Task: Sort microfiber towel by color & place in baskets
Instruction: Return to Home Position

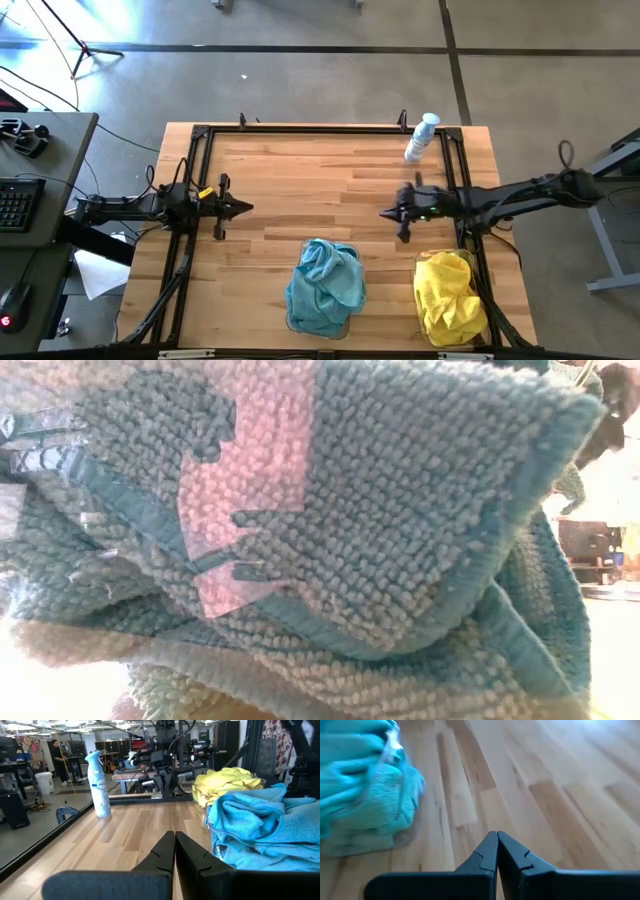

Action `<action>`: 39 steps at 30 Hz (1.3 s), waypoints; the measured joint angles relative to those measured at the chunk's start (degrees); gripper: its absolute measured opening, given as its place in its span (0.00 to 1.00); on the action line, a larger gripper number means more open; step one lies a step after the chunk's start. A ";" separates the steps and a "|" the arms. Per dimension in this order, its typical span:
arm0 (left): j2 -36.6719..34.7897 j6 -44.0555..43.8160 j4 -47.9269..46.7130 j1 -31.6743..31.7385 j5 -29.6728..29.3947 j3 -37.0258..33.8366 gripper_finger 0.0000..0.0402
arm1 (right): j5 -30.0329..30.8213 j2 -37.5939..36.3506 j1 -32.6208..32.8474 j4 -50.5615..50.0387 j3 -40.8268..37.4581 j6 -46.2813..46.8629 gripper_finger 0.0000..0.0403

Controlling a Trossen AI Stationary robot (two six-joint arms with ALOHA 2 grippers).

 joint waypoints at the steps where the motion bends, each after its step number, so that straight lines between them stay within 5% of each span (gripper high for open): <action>1: 0.00 0.00 0.00 0.00 0.00 0.00 0.00 | 0.01 -2.83 0.00 0.90 -1.66 -0.75 0.00; 10: 0.00 0.00 0.02 0.00 0.00 0.00 0.00 | -0.47 -23.64 -0.02 21.87 -18.57 -7.44 0.00; 35: 0.00 -0.02 0.03 -0.01 0.00 0.04 0.00 | -5.02 -53.13 -0.07 2.37 -18.19 -10.42 0.00; 39: 0.02 -0.02 0.01 -0.01 -0.01 0.04 0.00 | -6.16 -53.48 -0.07 1.04 -18.06 -10.02 0.00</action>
